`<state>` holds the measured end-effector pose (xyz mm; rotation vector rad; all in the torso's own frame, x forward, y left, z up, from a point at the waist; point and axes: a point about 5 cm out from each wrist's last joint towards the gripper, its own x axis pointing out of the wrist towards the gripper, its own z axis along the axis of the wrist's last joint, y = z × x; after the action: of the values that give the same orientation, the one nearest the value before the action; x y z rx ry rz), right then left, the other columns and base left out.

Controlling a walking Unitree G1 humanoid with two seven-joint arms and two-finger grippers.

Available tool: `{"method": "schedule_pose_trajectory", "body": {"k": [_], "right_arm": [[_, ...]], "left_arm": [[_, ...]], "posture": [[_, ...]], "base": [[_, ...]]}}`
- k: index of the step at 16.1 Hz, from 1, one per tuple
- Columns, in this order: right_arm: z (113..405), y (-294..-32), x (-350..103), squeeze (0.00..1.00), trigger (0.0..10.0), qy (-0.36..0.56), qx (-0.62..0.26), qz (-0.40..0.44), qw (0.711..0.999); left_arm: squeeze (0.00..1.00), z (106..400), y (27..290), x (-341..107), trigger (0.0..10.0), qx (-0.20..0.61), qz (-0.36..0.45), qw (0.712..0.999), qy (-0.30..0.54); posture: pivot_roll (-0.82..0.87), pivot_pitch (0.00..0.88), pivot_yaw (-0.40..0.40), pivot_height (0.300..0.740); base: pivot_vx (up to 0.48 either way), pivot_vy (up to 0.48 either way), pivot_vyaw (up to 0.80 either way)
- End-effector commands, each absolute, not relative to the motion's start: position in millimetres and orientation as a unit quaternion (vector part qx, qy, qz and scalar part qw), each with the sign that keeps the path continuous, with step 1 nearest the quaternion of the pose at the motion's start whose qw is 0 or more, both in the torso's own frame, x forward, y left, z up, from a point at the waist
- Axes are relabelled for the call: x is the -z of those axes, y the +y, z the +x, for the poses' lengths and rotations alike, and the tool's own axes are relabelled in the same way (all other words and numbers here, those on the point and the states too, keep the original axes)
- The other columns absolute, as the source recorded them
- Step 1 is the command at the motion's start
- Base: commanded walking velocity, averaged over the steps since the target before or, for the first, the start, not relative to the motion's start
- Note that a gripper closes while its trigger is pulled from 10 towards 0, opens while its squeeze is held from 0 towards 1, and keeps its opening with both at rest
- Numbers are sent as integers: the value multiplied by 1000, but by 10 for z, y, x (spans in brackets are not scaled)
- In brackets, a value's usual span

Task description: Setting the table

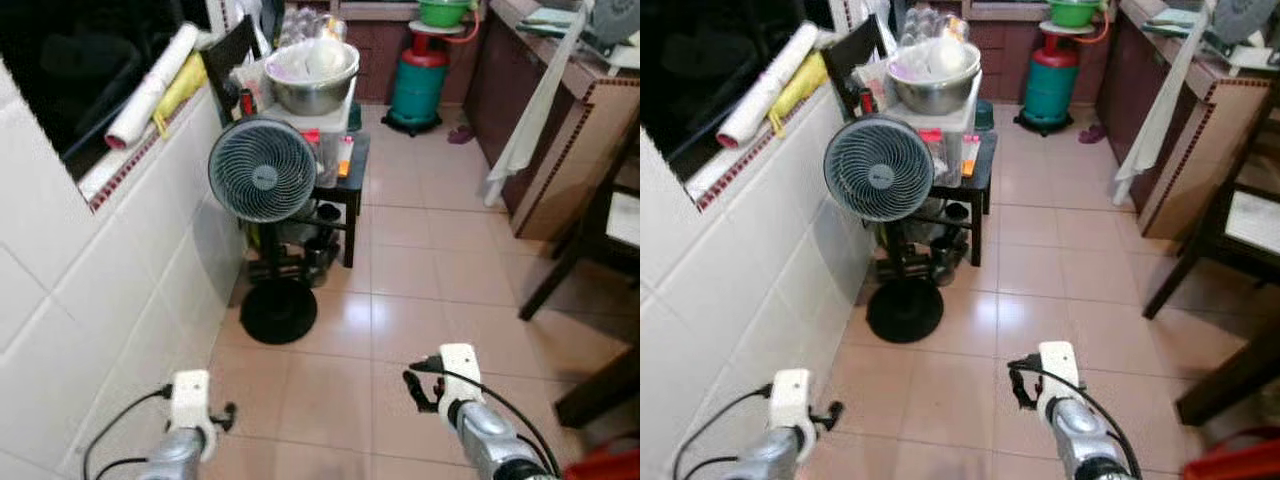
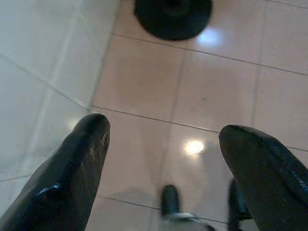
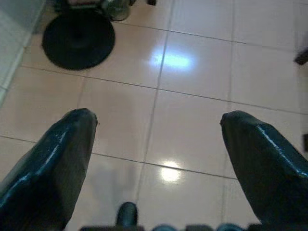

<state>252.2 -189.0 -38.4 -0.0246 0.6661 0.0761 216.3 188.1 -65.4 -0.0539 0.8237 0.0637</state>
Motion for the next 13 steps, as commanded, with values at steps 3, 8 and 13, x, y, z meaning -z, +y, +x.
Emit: {"method": "schedule_pose_trajectory", "body": {"k": [3,8,13], "right_arm": [[2511,-1860,401,0,10000,334,-39,-6,942],[2471,-1912,433,0,10000,348,-18,-3,937],[2479,-1927,429,0,10000,361,-46,-39,931]], "left_arm": [[0,2127,1968,665,10000,-46,-22,912,406],[0,2131,1965,666,10000,-45,-11,911,410],[0,2146,1933,663,10000,-64,-29,911,407]], "posture": [[-98,0,-8,740],[-103,0,0,740],[-76,0,-78,740]], "base": [[0,0,0],[0,0,0],[0,0,0]]}}
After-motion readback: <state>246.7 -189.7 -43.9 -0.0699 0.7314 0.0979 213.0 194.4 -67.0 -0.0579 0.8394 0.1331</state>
